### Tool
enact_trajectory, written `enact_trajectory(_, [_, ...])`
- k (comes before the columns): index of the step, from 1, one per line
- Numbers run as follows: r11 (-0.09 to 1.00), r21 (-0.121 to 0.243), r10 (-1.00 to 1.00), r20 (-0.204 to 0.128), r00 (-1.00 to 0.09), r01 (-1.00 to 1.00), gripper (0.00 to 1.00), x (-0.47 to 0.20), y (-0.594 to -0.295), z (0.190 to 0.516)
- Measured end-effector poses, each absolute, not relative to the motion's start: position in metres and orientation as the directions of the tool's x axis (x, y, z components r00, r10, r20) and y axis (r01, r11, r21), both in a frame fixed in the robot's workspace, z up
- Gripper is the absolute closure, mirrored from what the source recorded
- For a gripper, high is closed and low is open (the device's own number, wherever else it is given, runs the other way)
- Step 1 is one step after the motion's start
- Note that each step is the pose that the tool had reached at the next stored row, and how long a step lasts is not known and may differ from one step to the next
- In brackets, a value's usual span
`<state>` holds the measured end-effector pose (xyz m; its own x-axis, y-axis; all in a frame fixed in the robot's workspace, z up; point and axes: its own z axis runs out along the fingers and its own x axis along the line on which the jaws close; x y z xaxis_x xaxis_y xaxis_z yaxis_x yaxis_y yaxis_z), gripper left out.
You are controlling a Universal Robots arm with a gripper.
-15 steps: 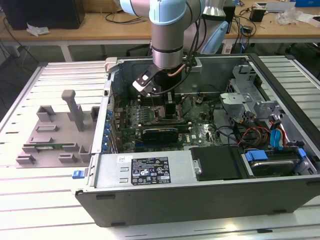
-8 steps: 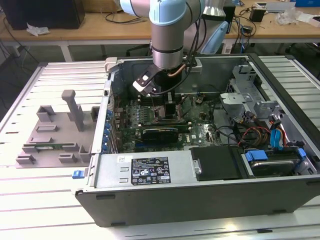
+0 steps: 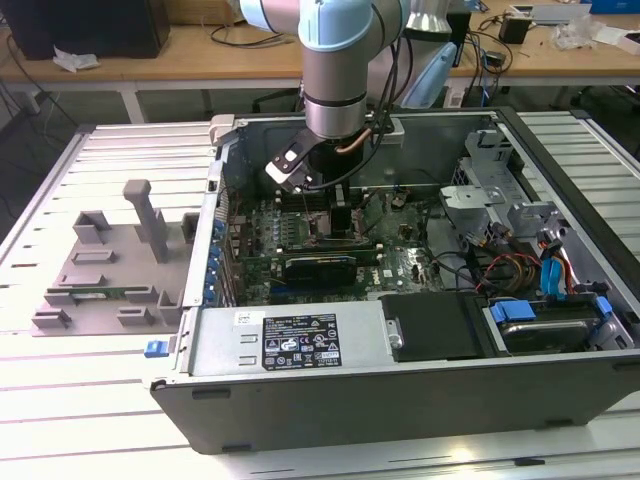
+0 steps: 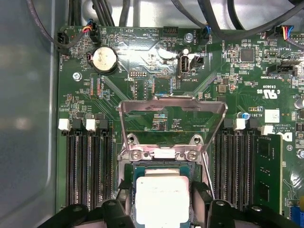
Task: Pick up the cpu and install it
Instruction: 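Place the cpu into insertion slot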
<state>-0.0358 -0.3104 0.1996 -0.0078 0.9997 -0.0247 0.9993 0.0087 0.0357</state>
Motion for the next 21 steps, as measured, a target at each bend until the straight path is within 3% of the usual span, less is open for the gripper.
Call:
enact_trajectory(5, [0.009,0.036,1.000,-0.025,-0.008,0.999,0.40,-0.0358,-0.3104,0.2017])
enact_trajectory(6, [0.009,0.036,1.000,-0.025,-0.008,0.999,0.47,-0.0358,-0.3104,0.2017])
enact_trajectory(21, [0.000,0.036,1.000,-0.030,0.001,0.999,0.47,-0.0358,-0.3103,0.2032])
